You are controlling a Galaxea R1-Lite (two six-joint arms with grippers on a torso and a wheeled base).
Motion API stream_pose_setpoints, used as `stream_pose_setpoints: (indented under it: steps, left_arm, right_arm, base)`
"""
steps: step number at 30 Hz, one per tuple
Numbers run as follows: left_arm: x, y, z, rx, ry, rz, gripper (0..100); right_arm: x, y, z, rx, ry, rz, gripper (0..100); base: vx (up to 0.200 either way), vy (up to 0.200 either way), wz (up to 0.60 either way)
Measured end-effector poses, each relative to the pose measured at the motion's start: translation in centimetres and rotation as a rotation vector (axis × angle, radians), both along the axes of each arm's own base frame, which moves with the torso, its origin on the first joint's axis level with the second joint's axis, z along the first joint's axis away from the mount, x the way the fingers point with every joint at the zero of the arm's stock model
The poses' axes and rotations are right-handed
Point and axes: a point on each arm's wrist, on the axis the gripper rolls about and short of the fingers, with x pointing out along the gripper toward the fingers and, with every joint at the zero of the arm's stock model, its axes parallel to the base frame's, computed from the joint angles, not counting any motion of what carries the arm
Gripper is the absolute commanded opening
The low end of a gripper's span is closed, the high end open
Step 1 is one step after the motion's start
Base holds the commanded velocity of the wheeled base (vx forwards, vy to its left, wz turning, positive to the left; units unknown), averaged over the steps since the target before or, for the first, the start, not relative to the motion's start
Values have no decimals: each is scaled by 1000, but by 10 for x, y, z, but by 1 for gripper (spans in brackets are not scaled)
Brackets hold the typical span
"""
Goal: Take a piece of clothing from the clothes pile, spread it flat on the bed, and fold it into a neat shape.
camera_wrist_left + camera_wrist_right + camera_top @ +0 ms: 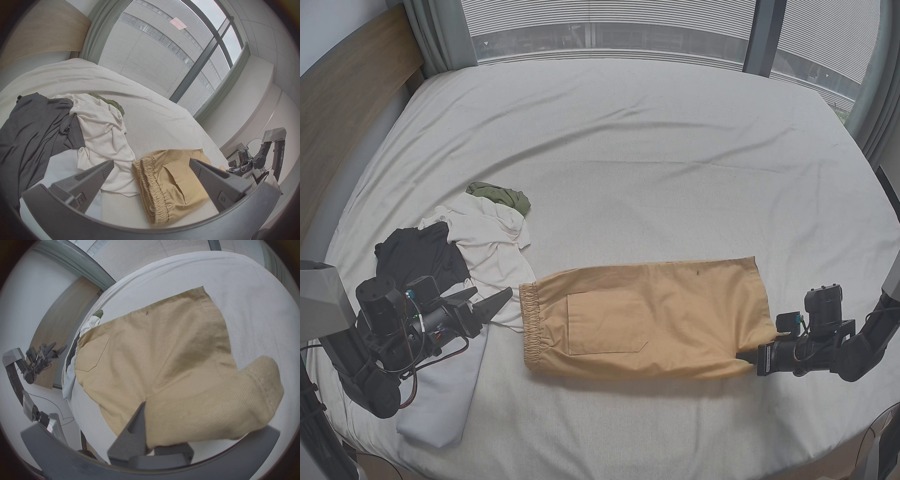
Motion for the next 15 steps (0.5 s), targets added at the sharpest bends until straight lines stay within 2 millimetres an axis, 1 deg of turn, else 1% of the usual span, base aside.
stream_pose_setpoints:
  steps: [5, 9, 15]
  left_arm:
    - [0, 0, 0, 0, 2, -1, 100]
    - [0, 0, 0, 0, 2, -1, 100]
    - [0, 0, 0, 0, 2, -1, 100]
  right_arm:
    - [-12, -4, -2, -31, 53, 14, 0]
    - [-25, -8, -4, -59, 133, 28, 0]
    - [-38, -17, -2, -96, 150, 40, 0]
  base:
    - [0, 0, 0]
    - [0, 0, 0]
    - [0, 0, 0]
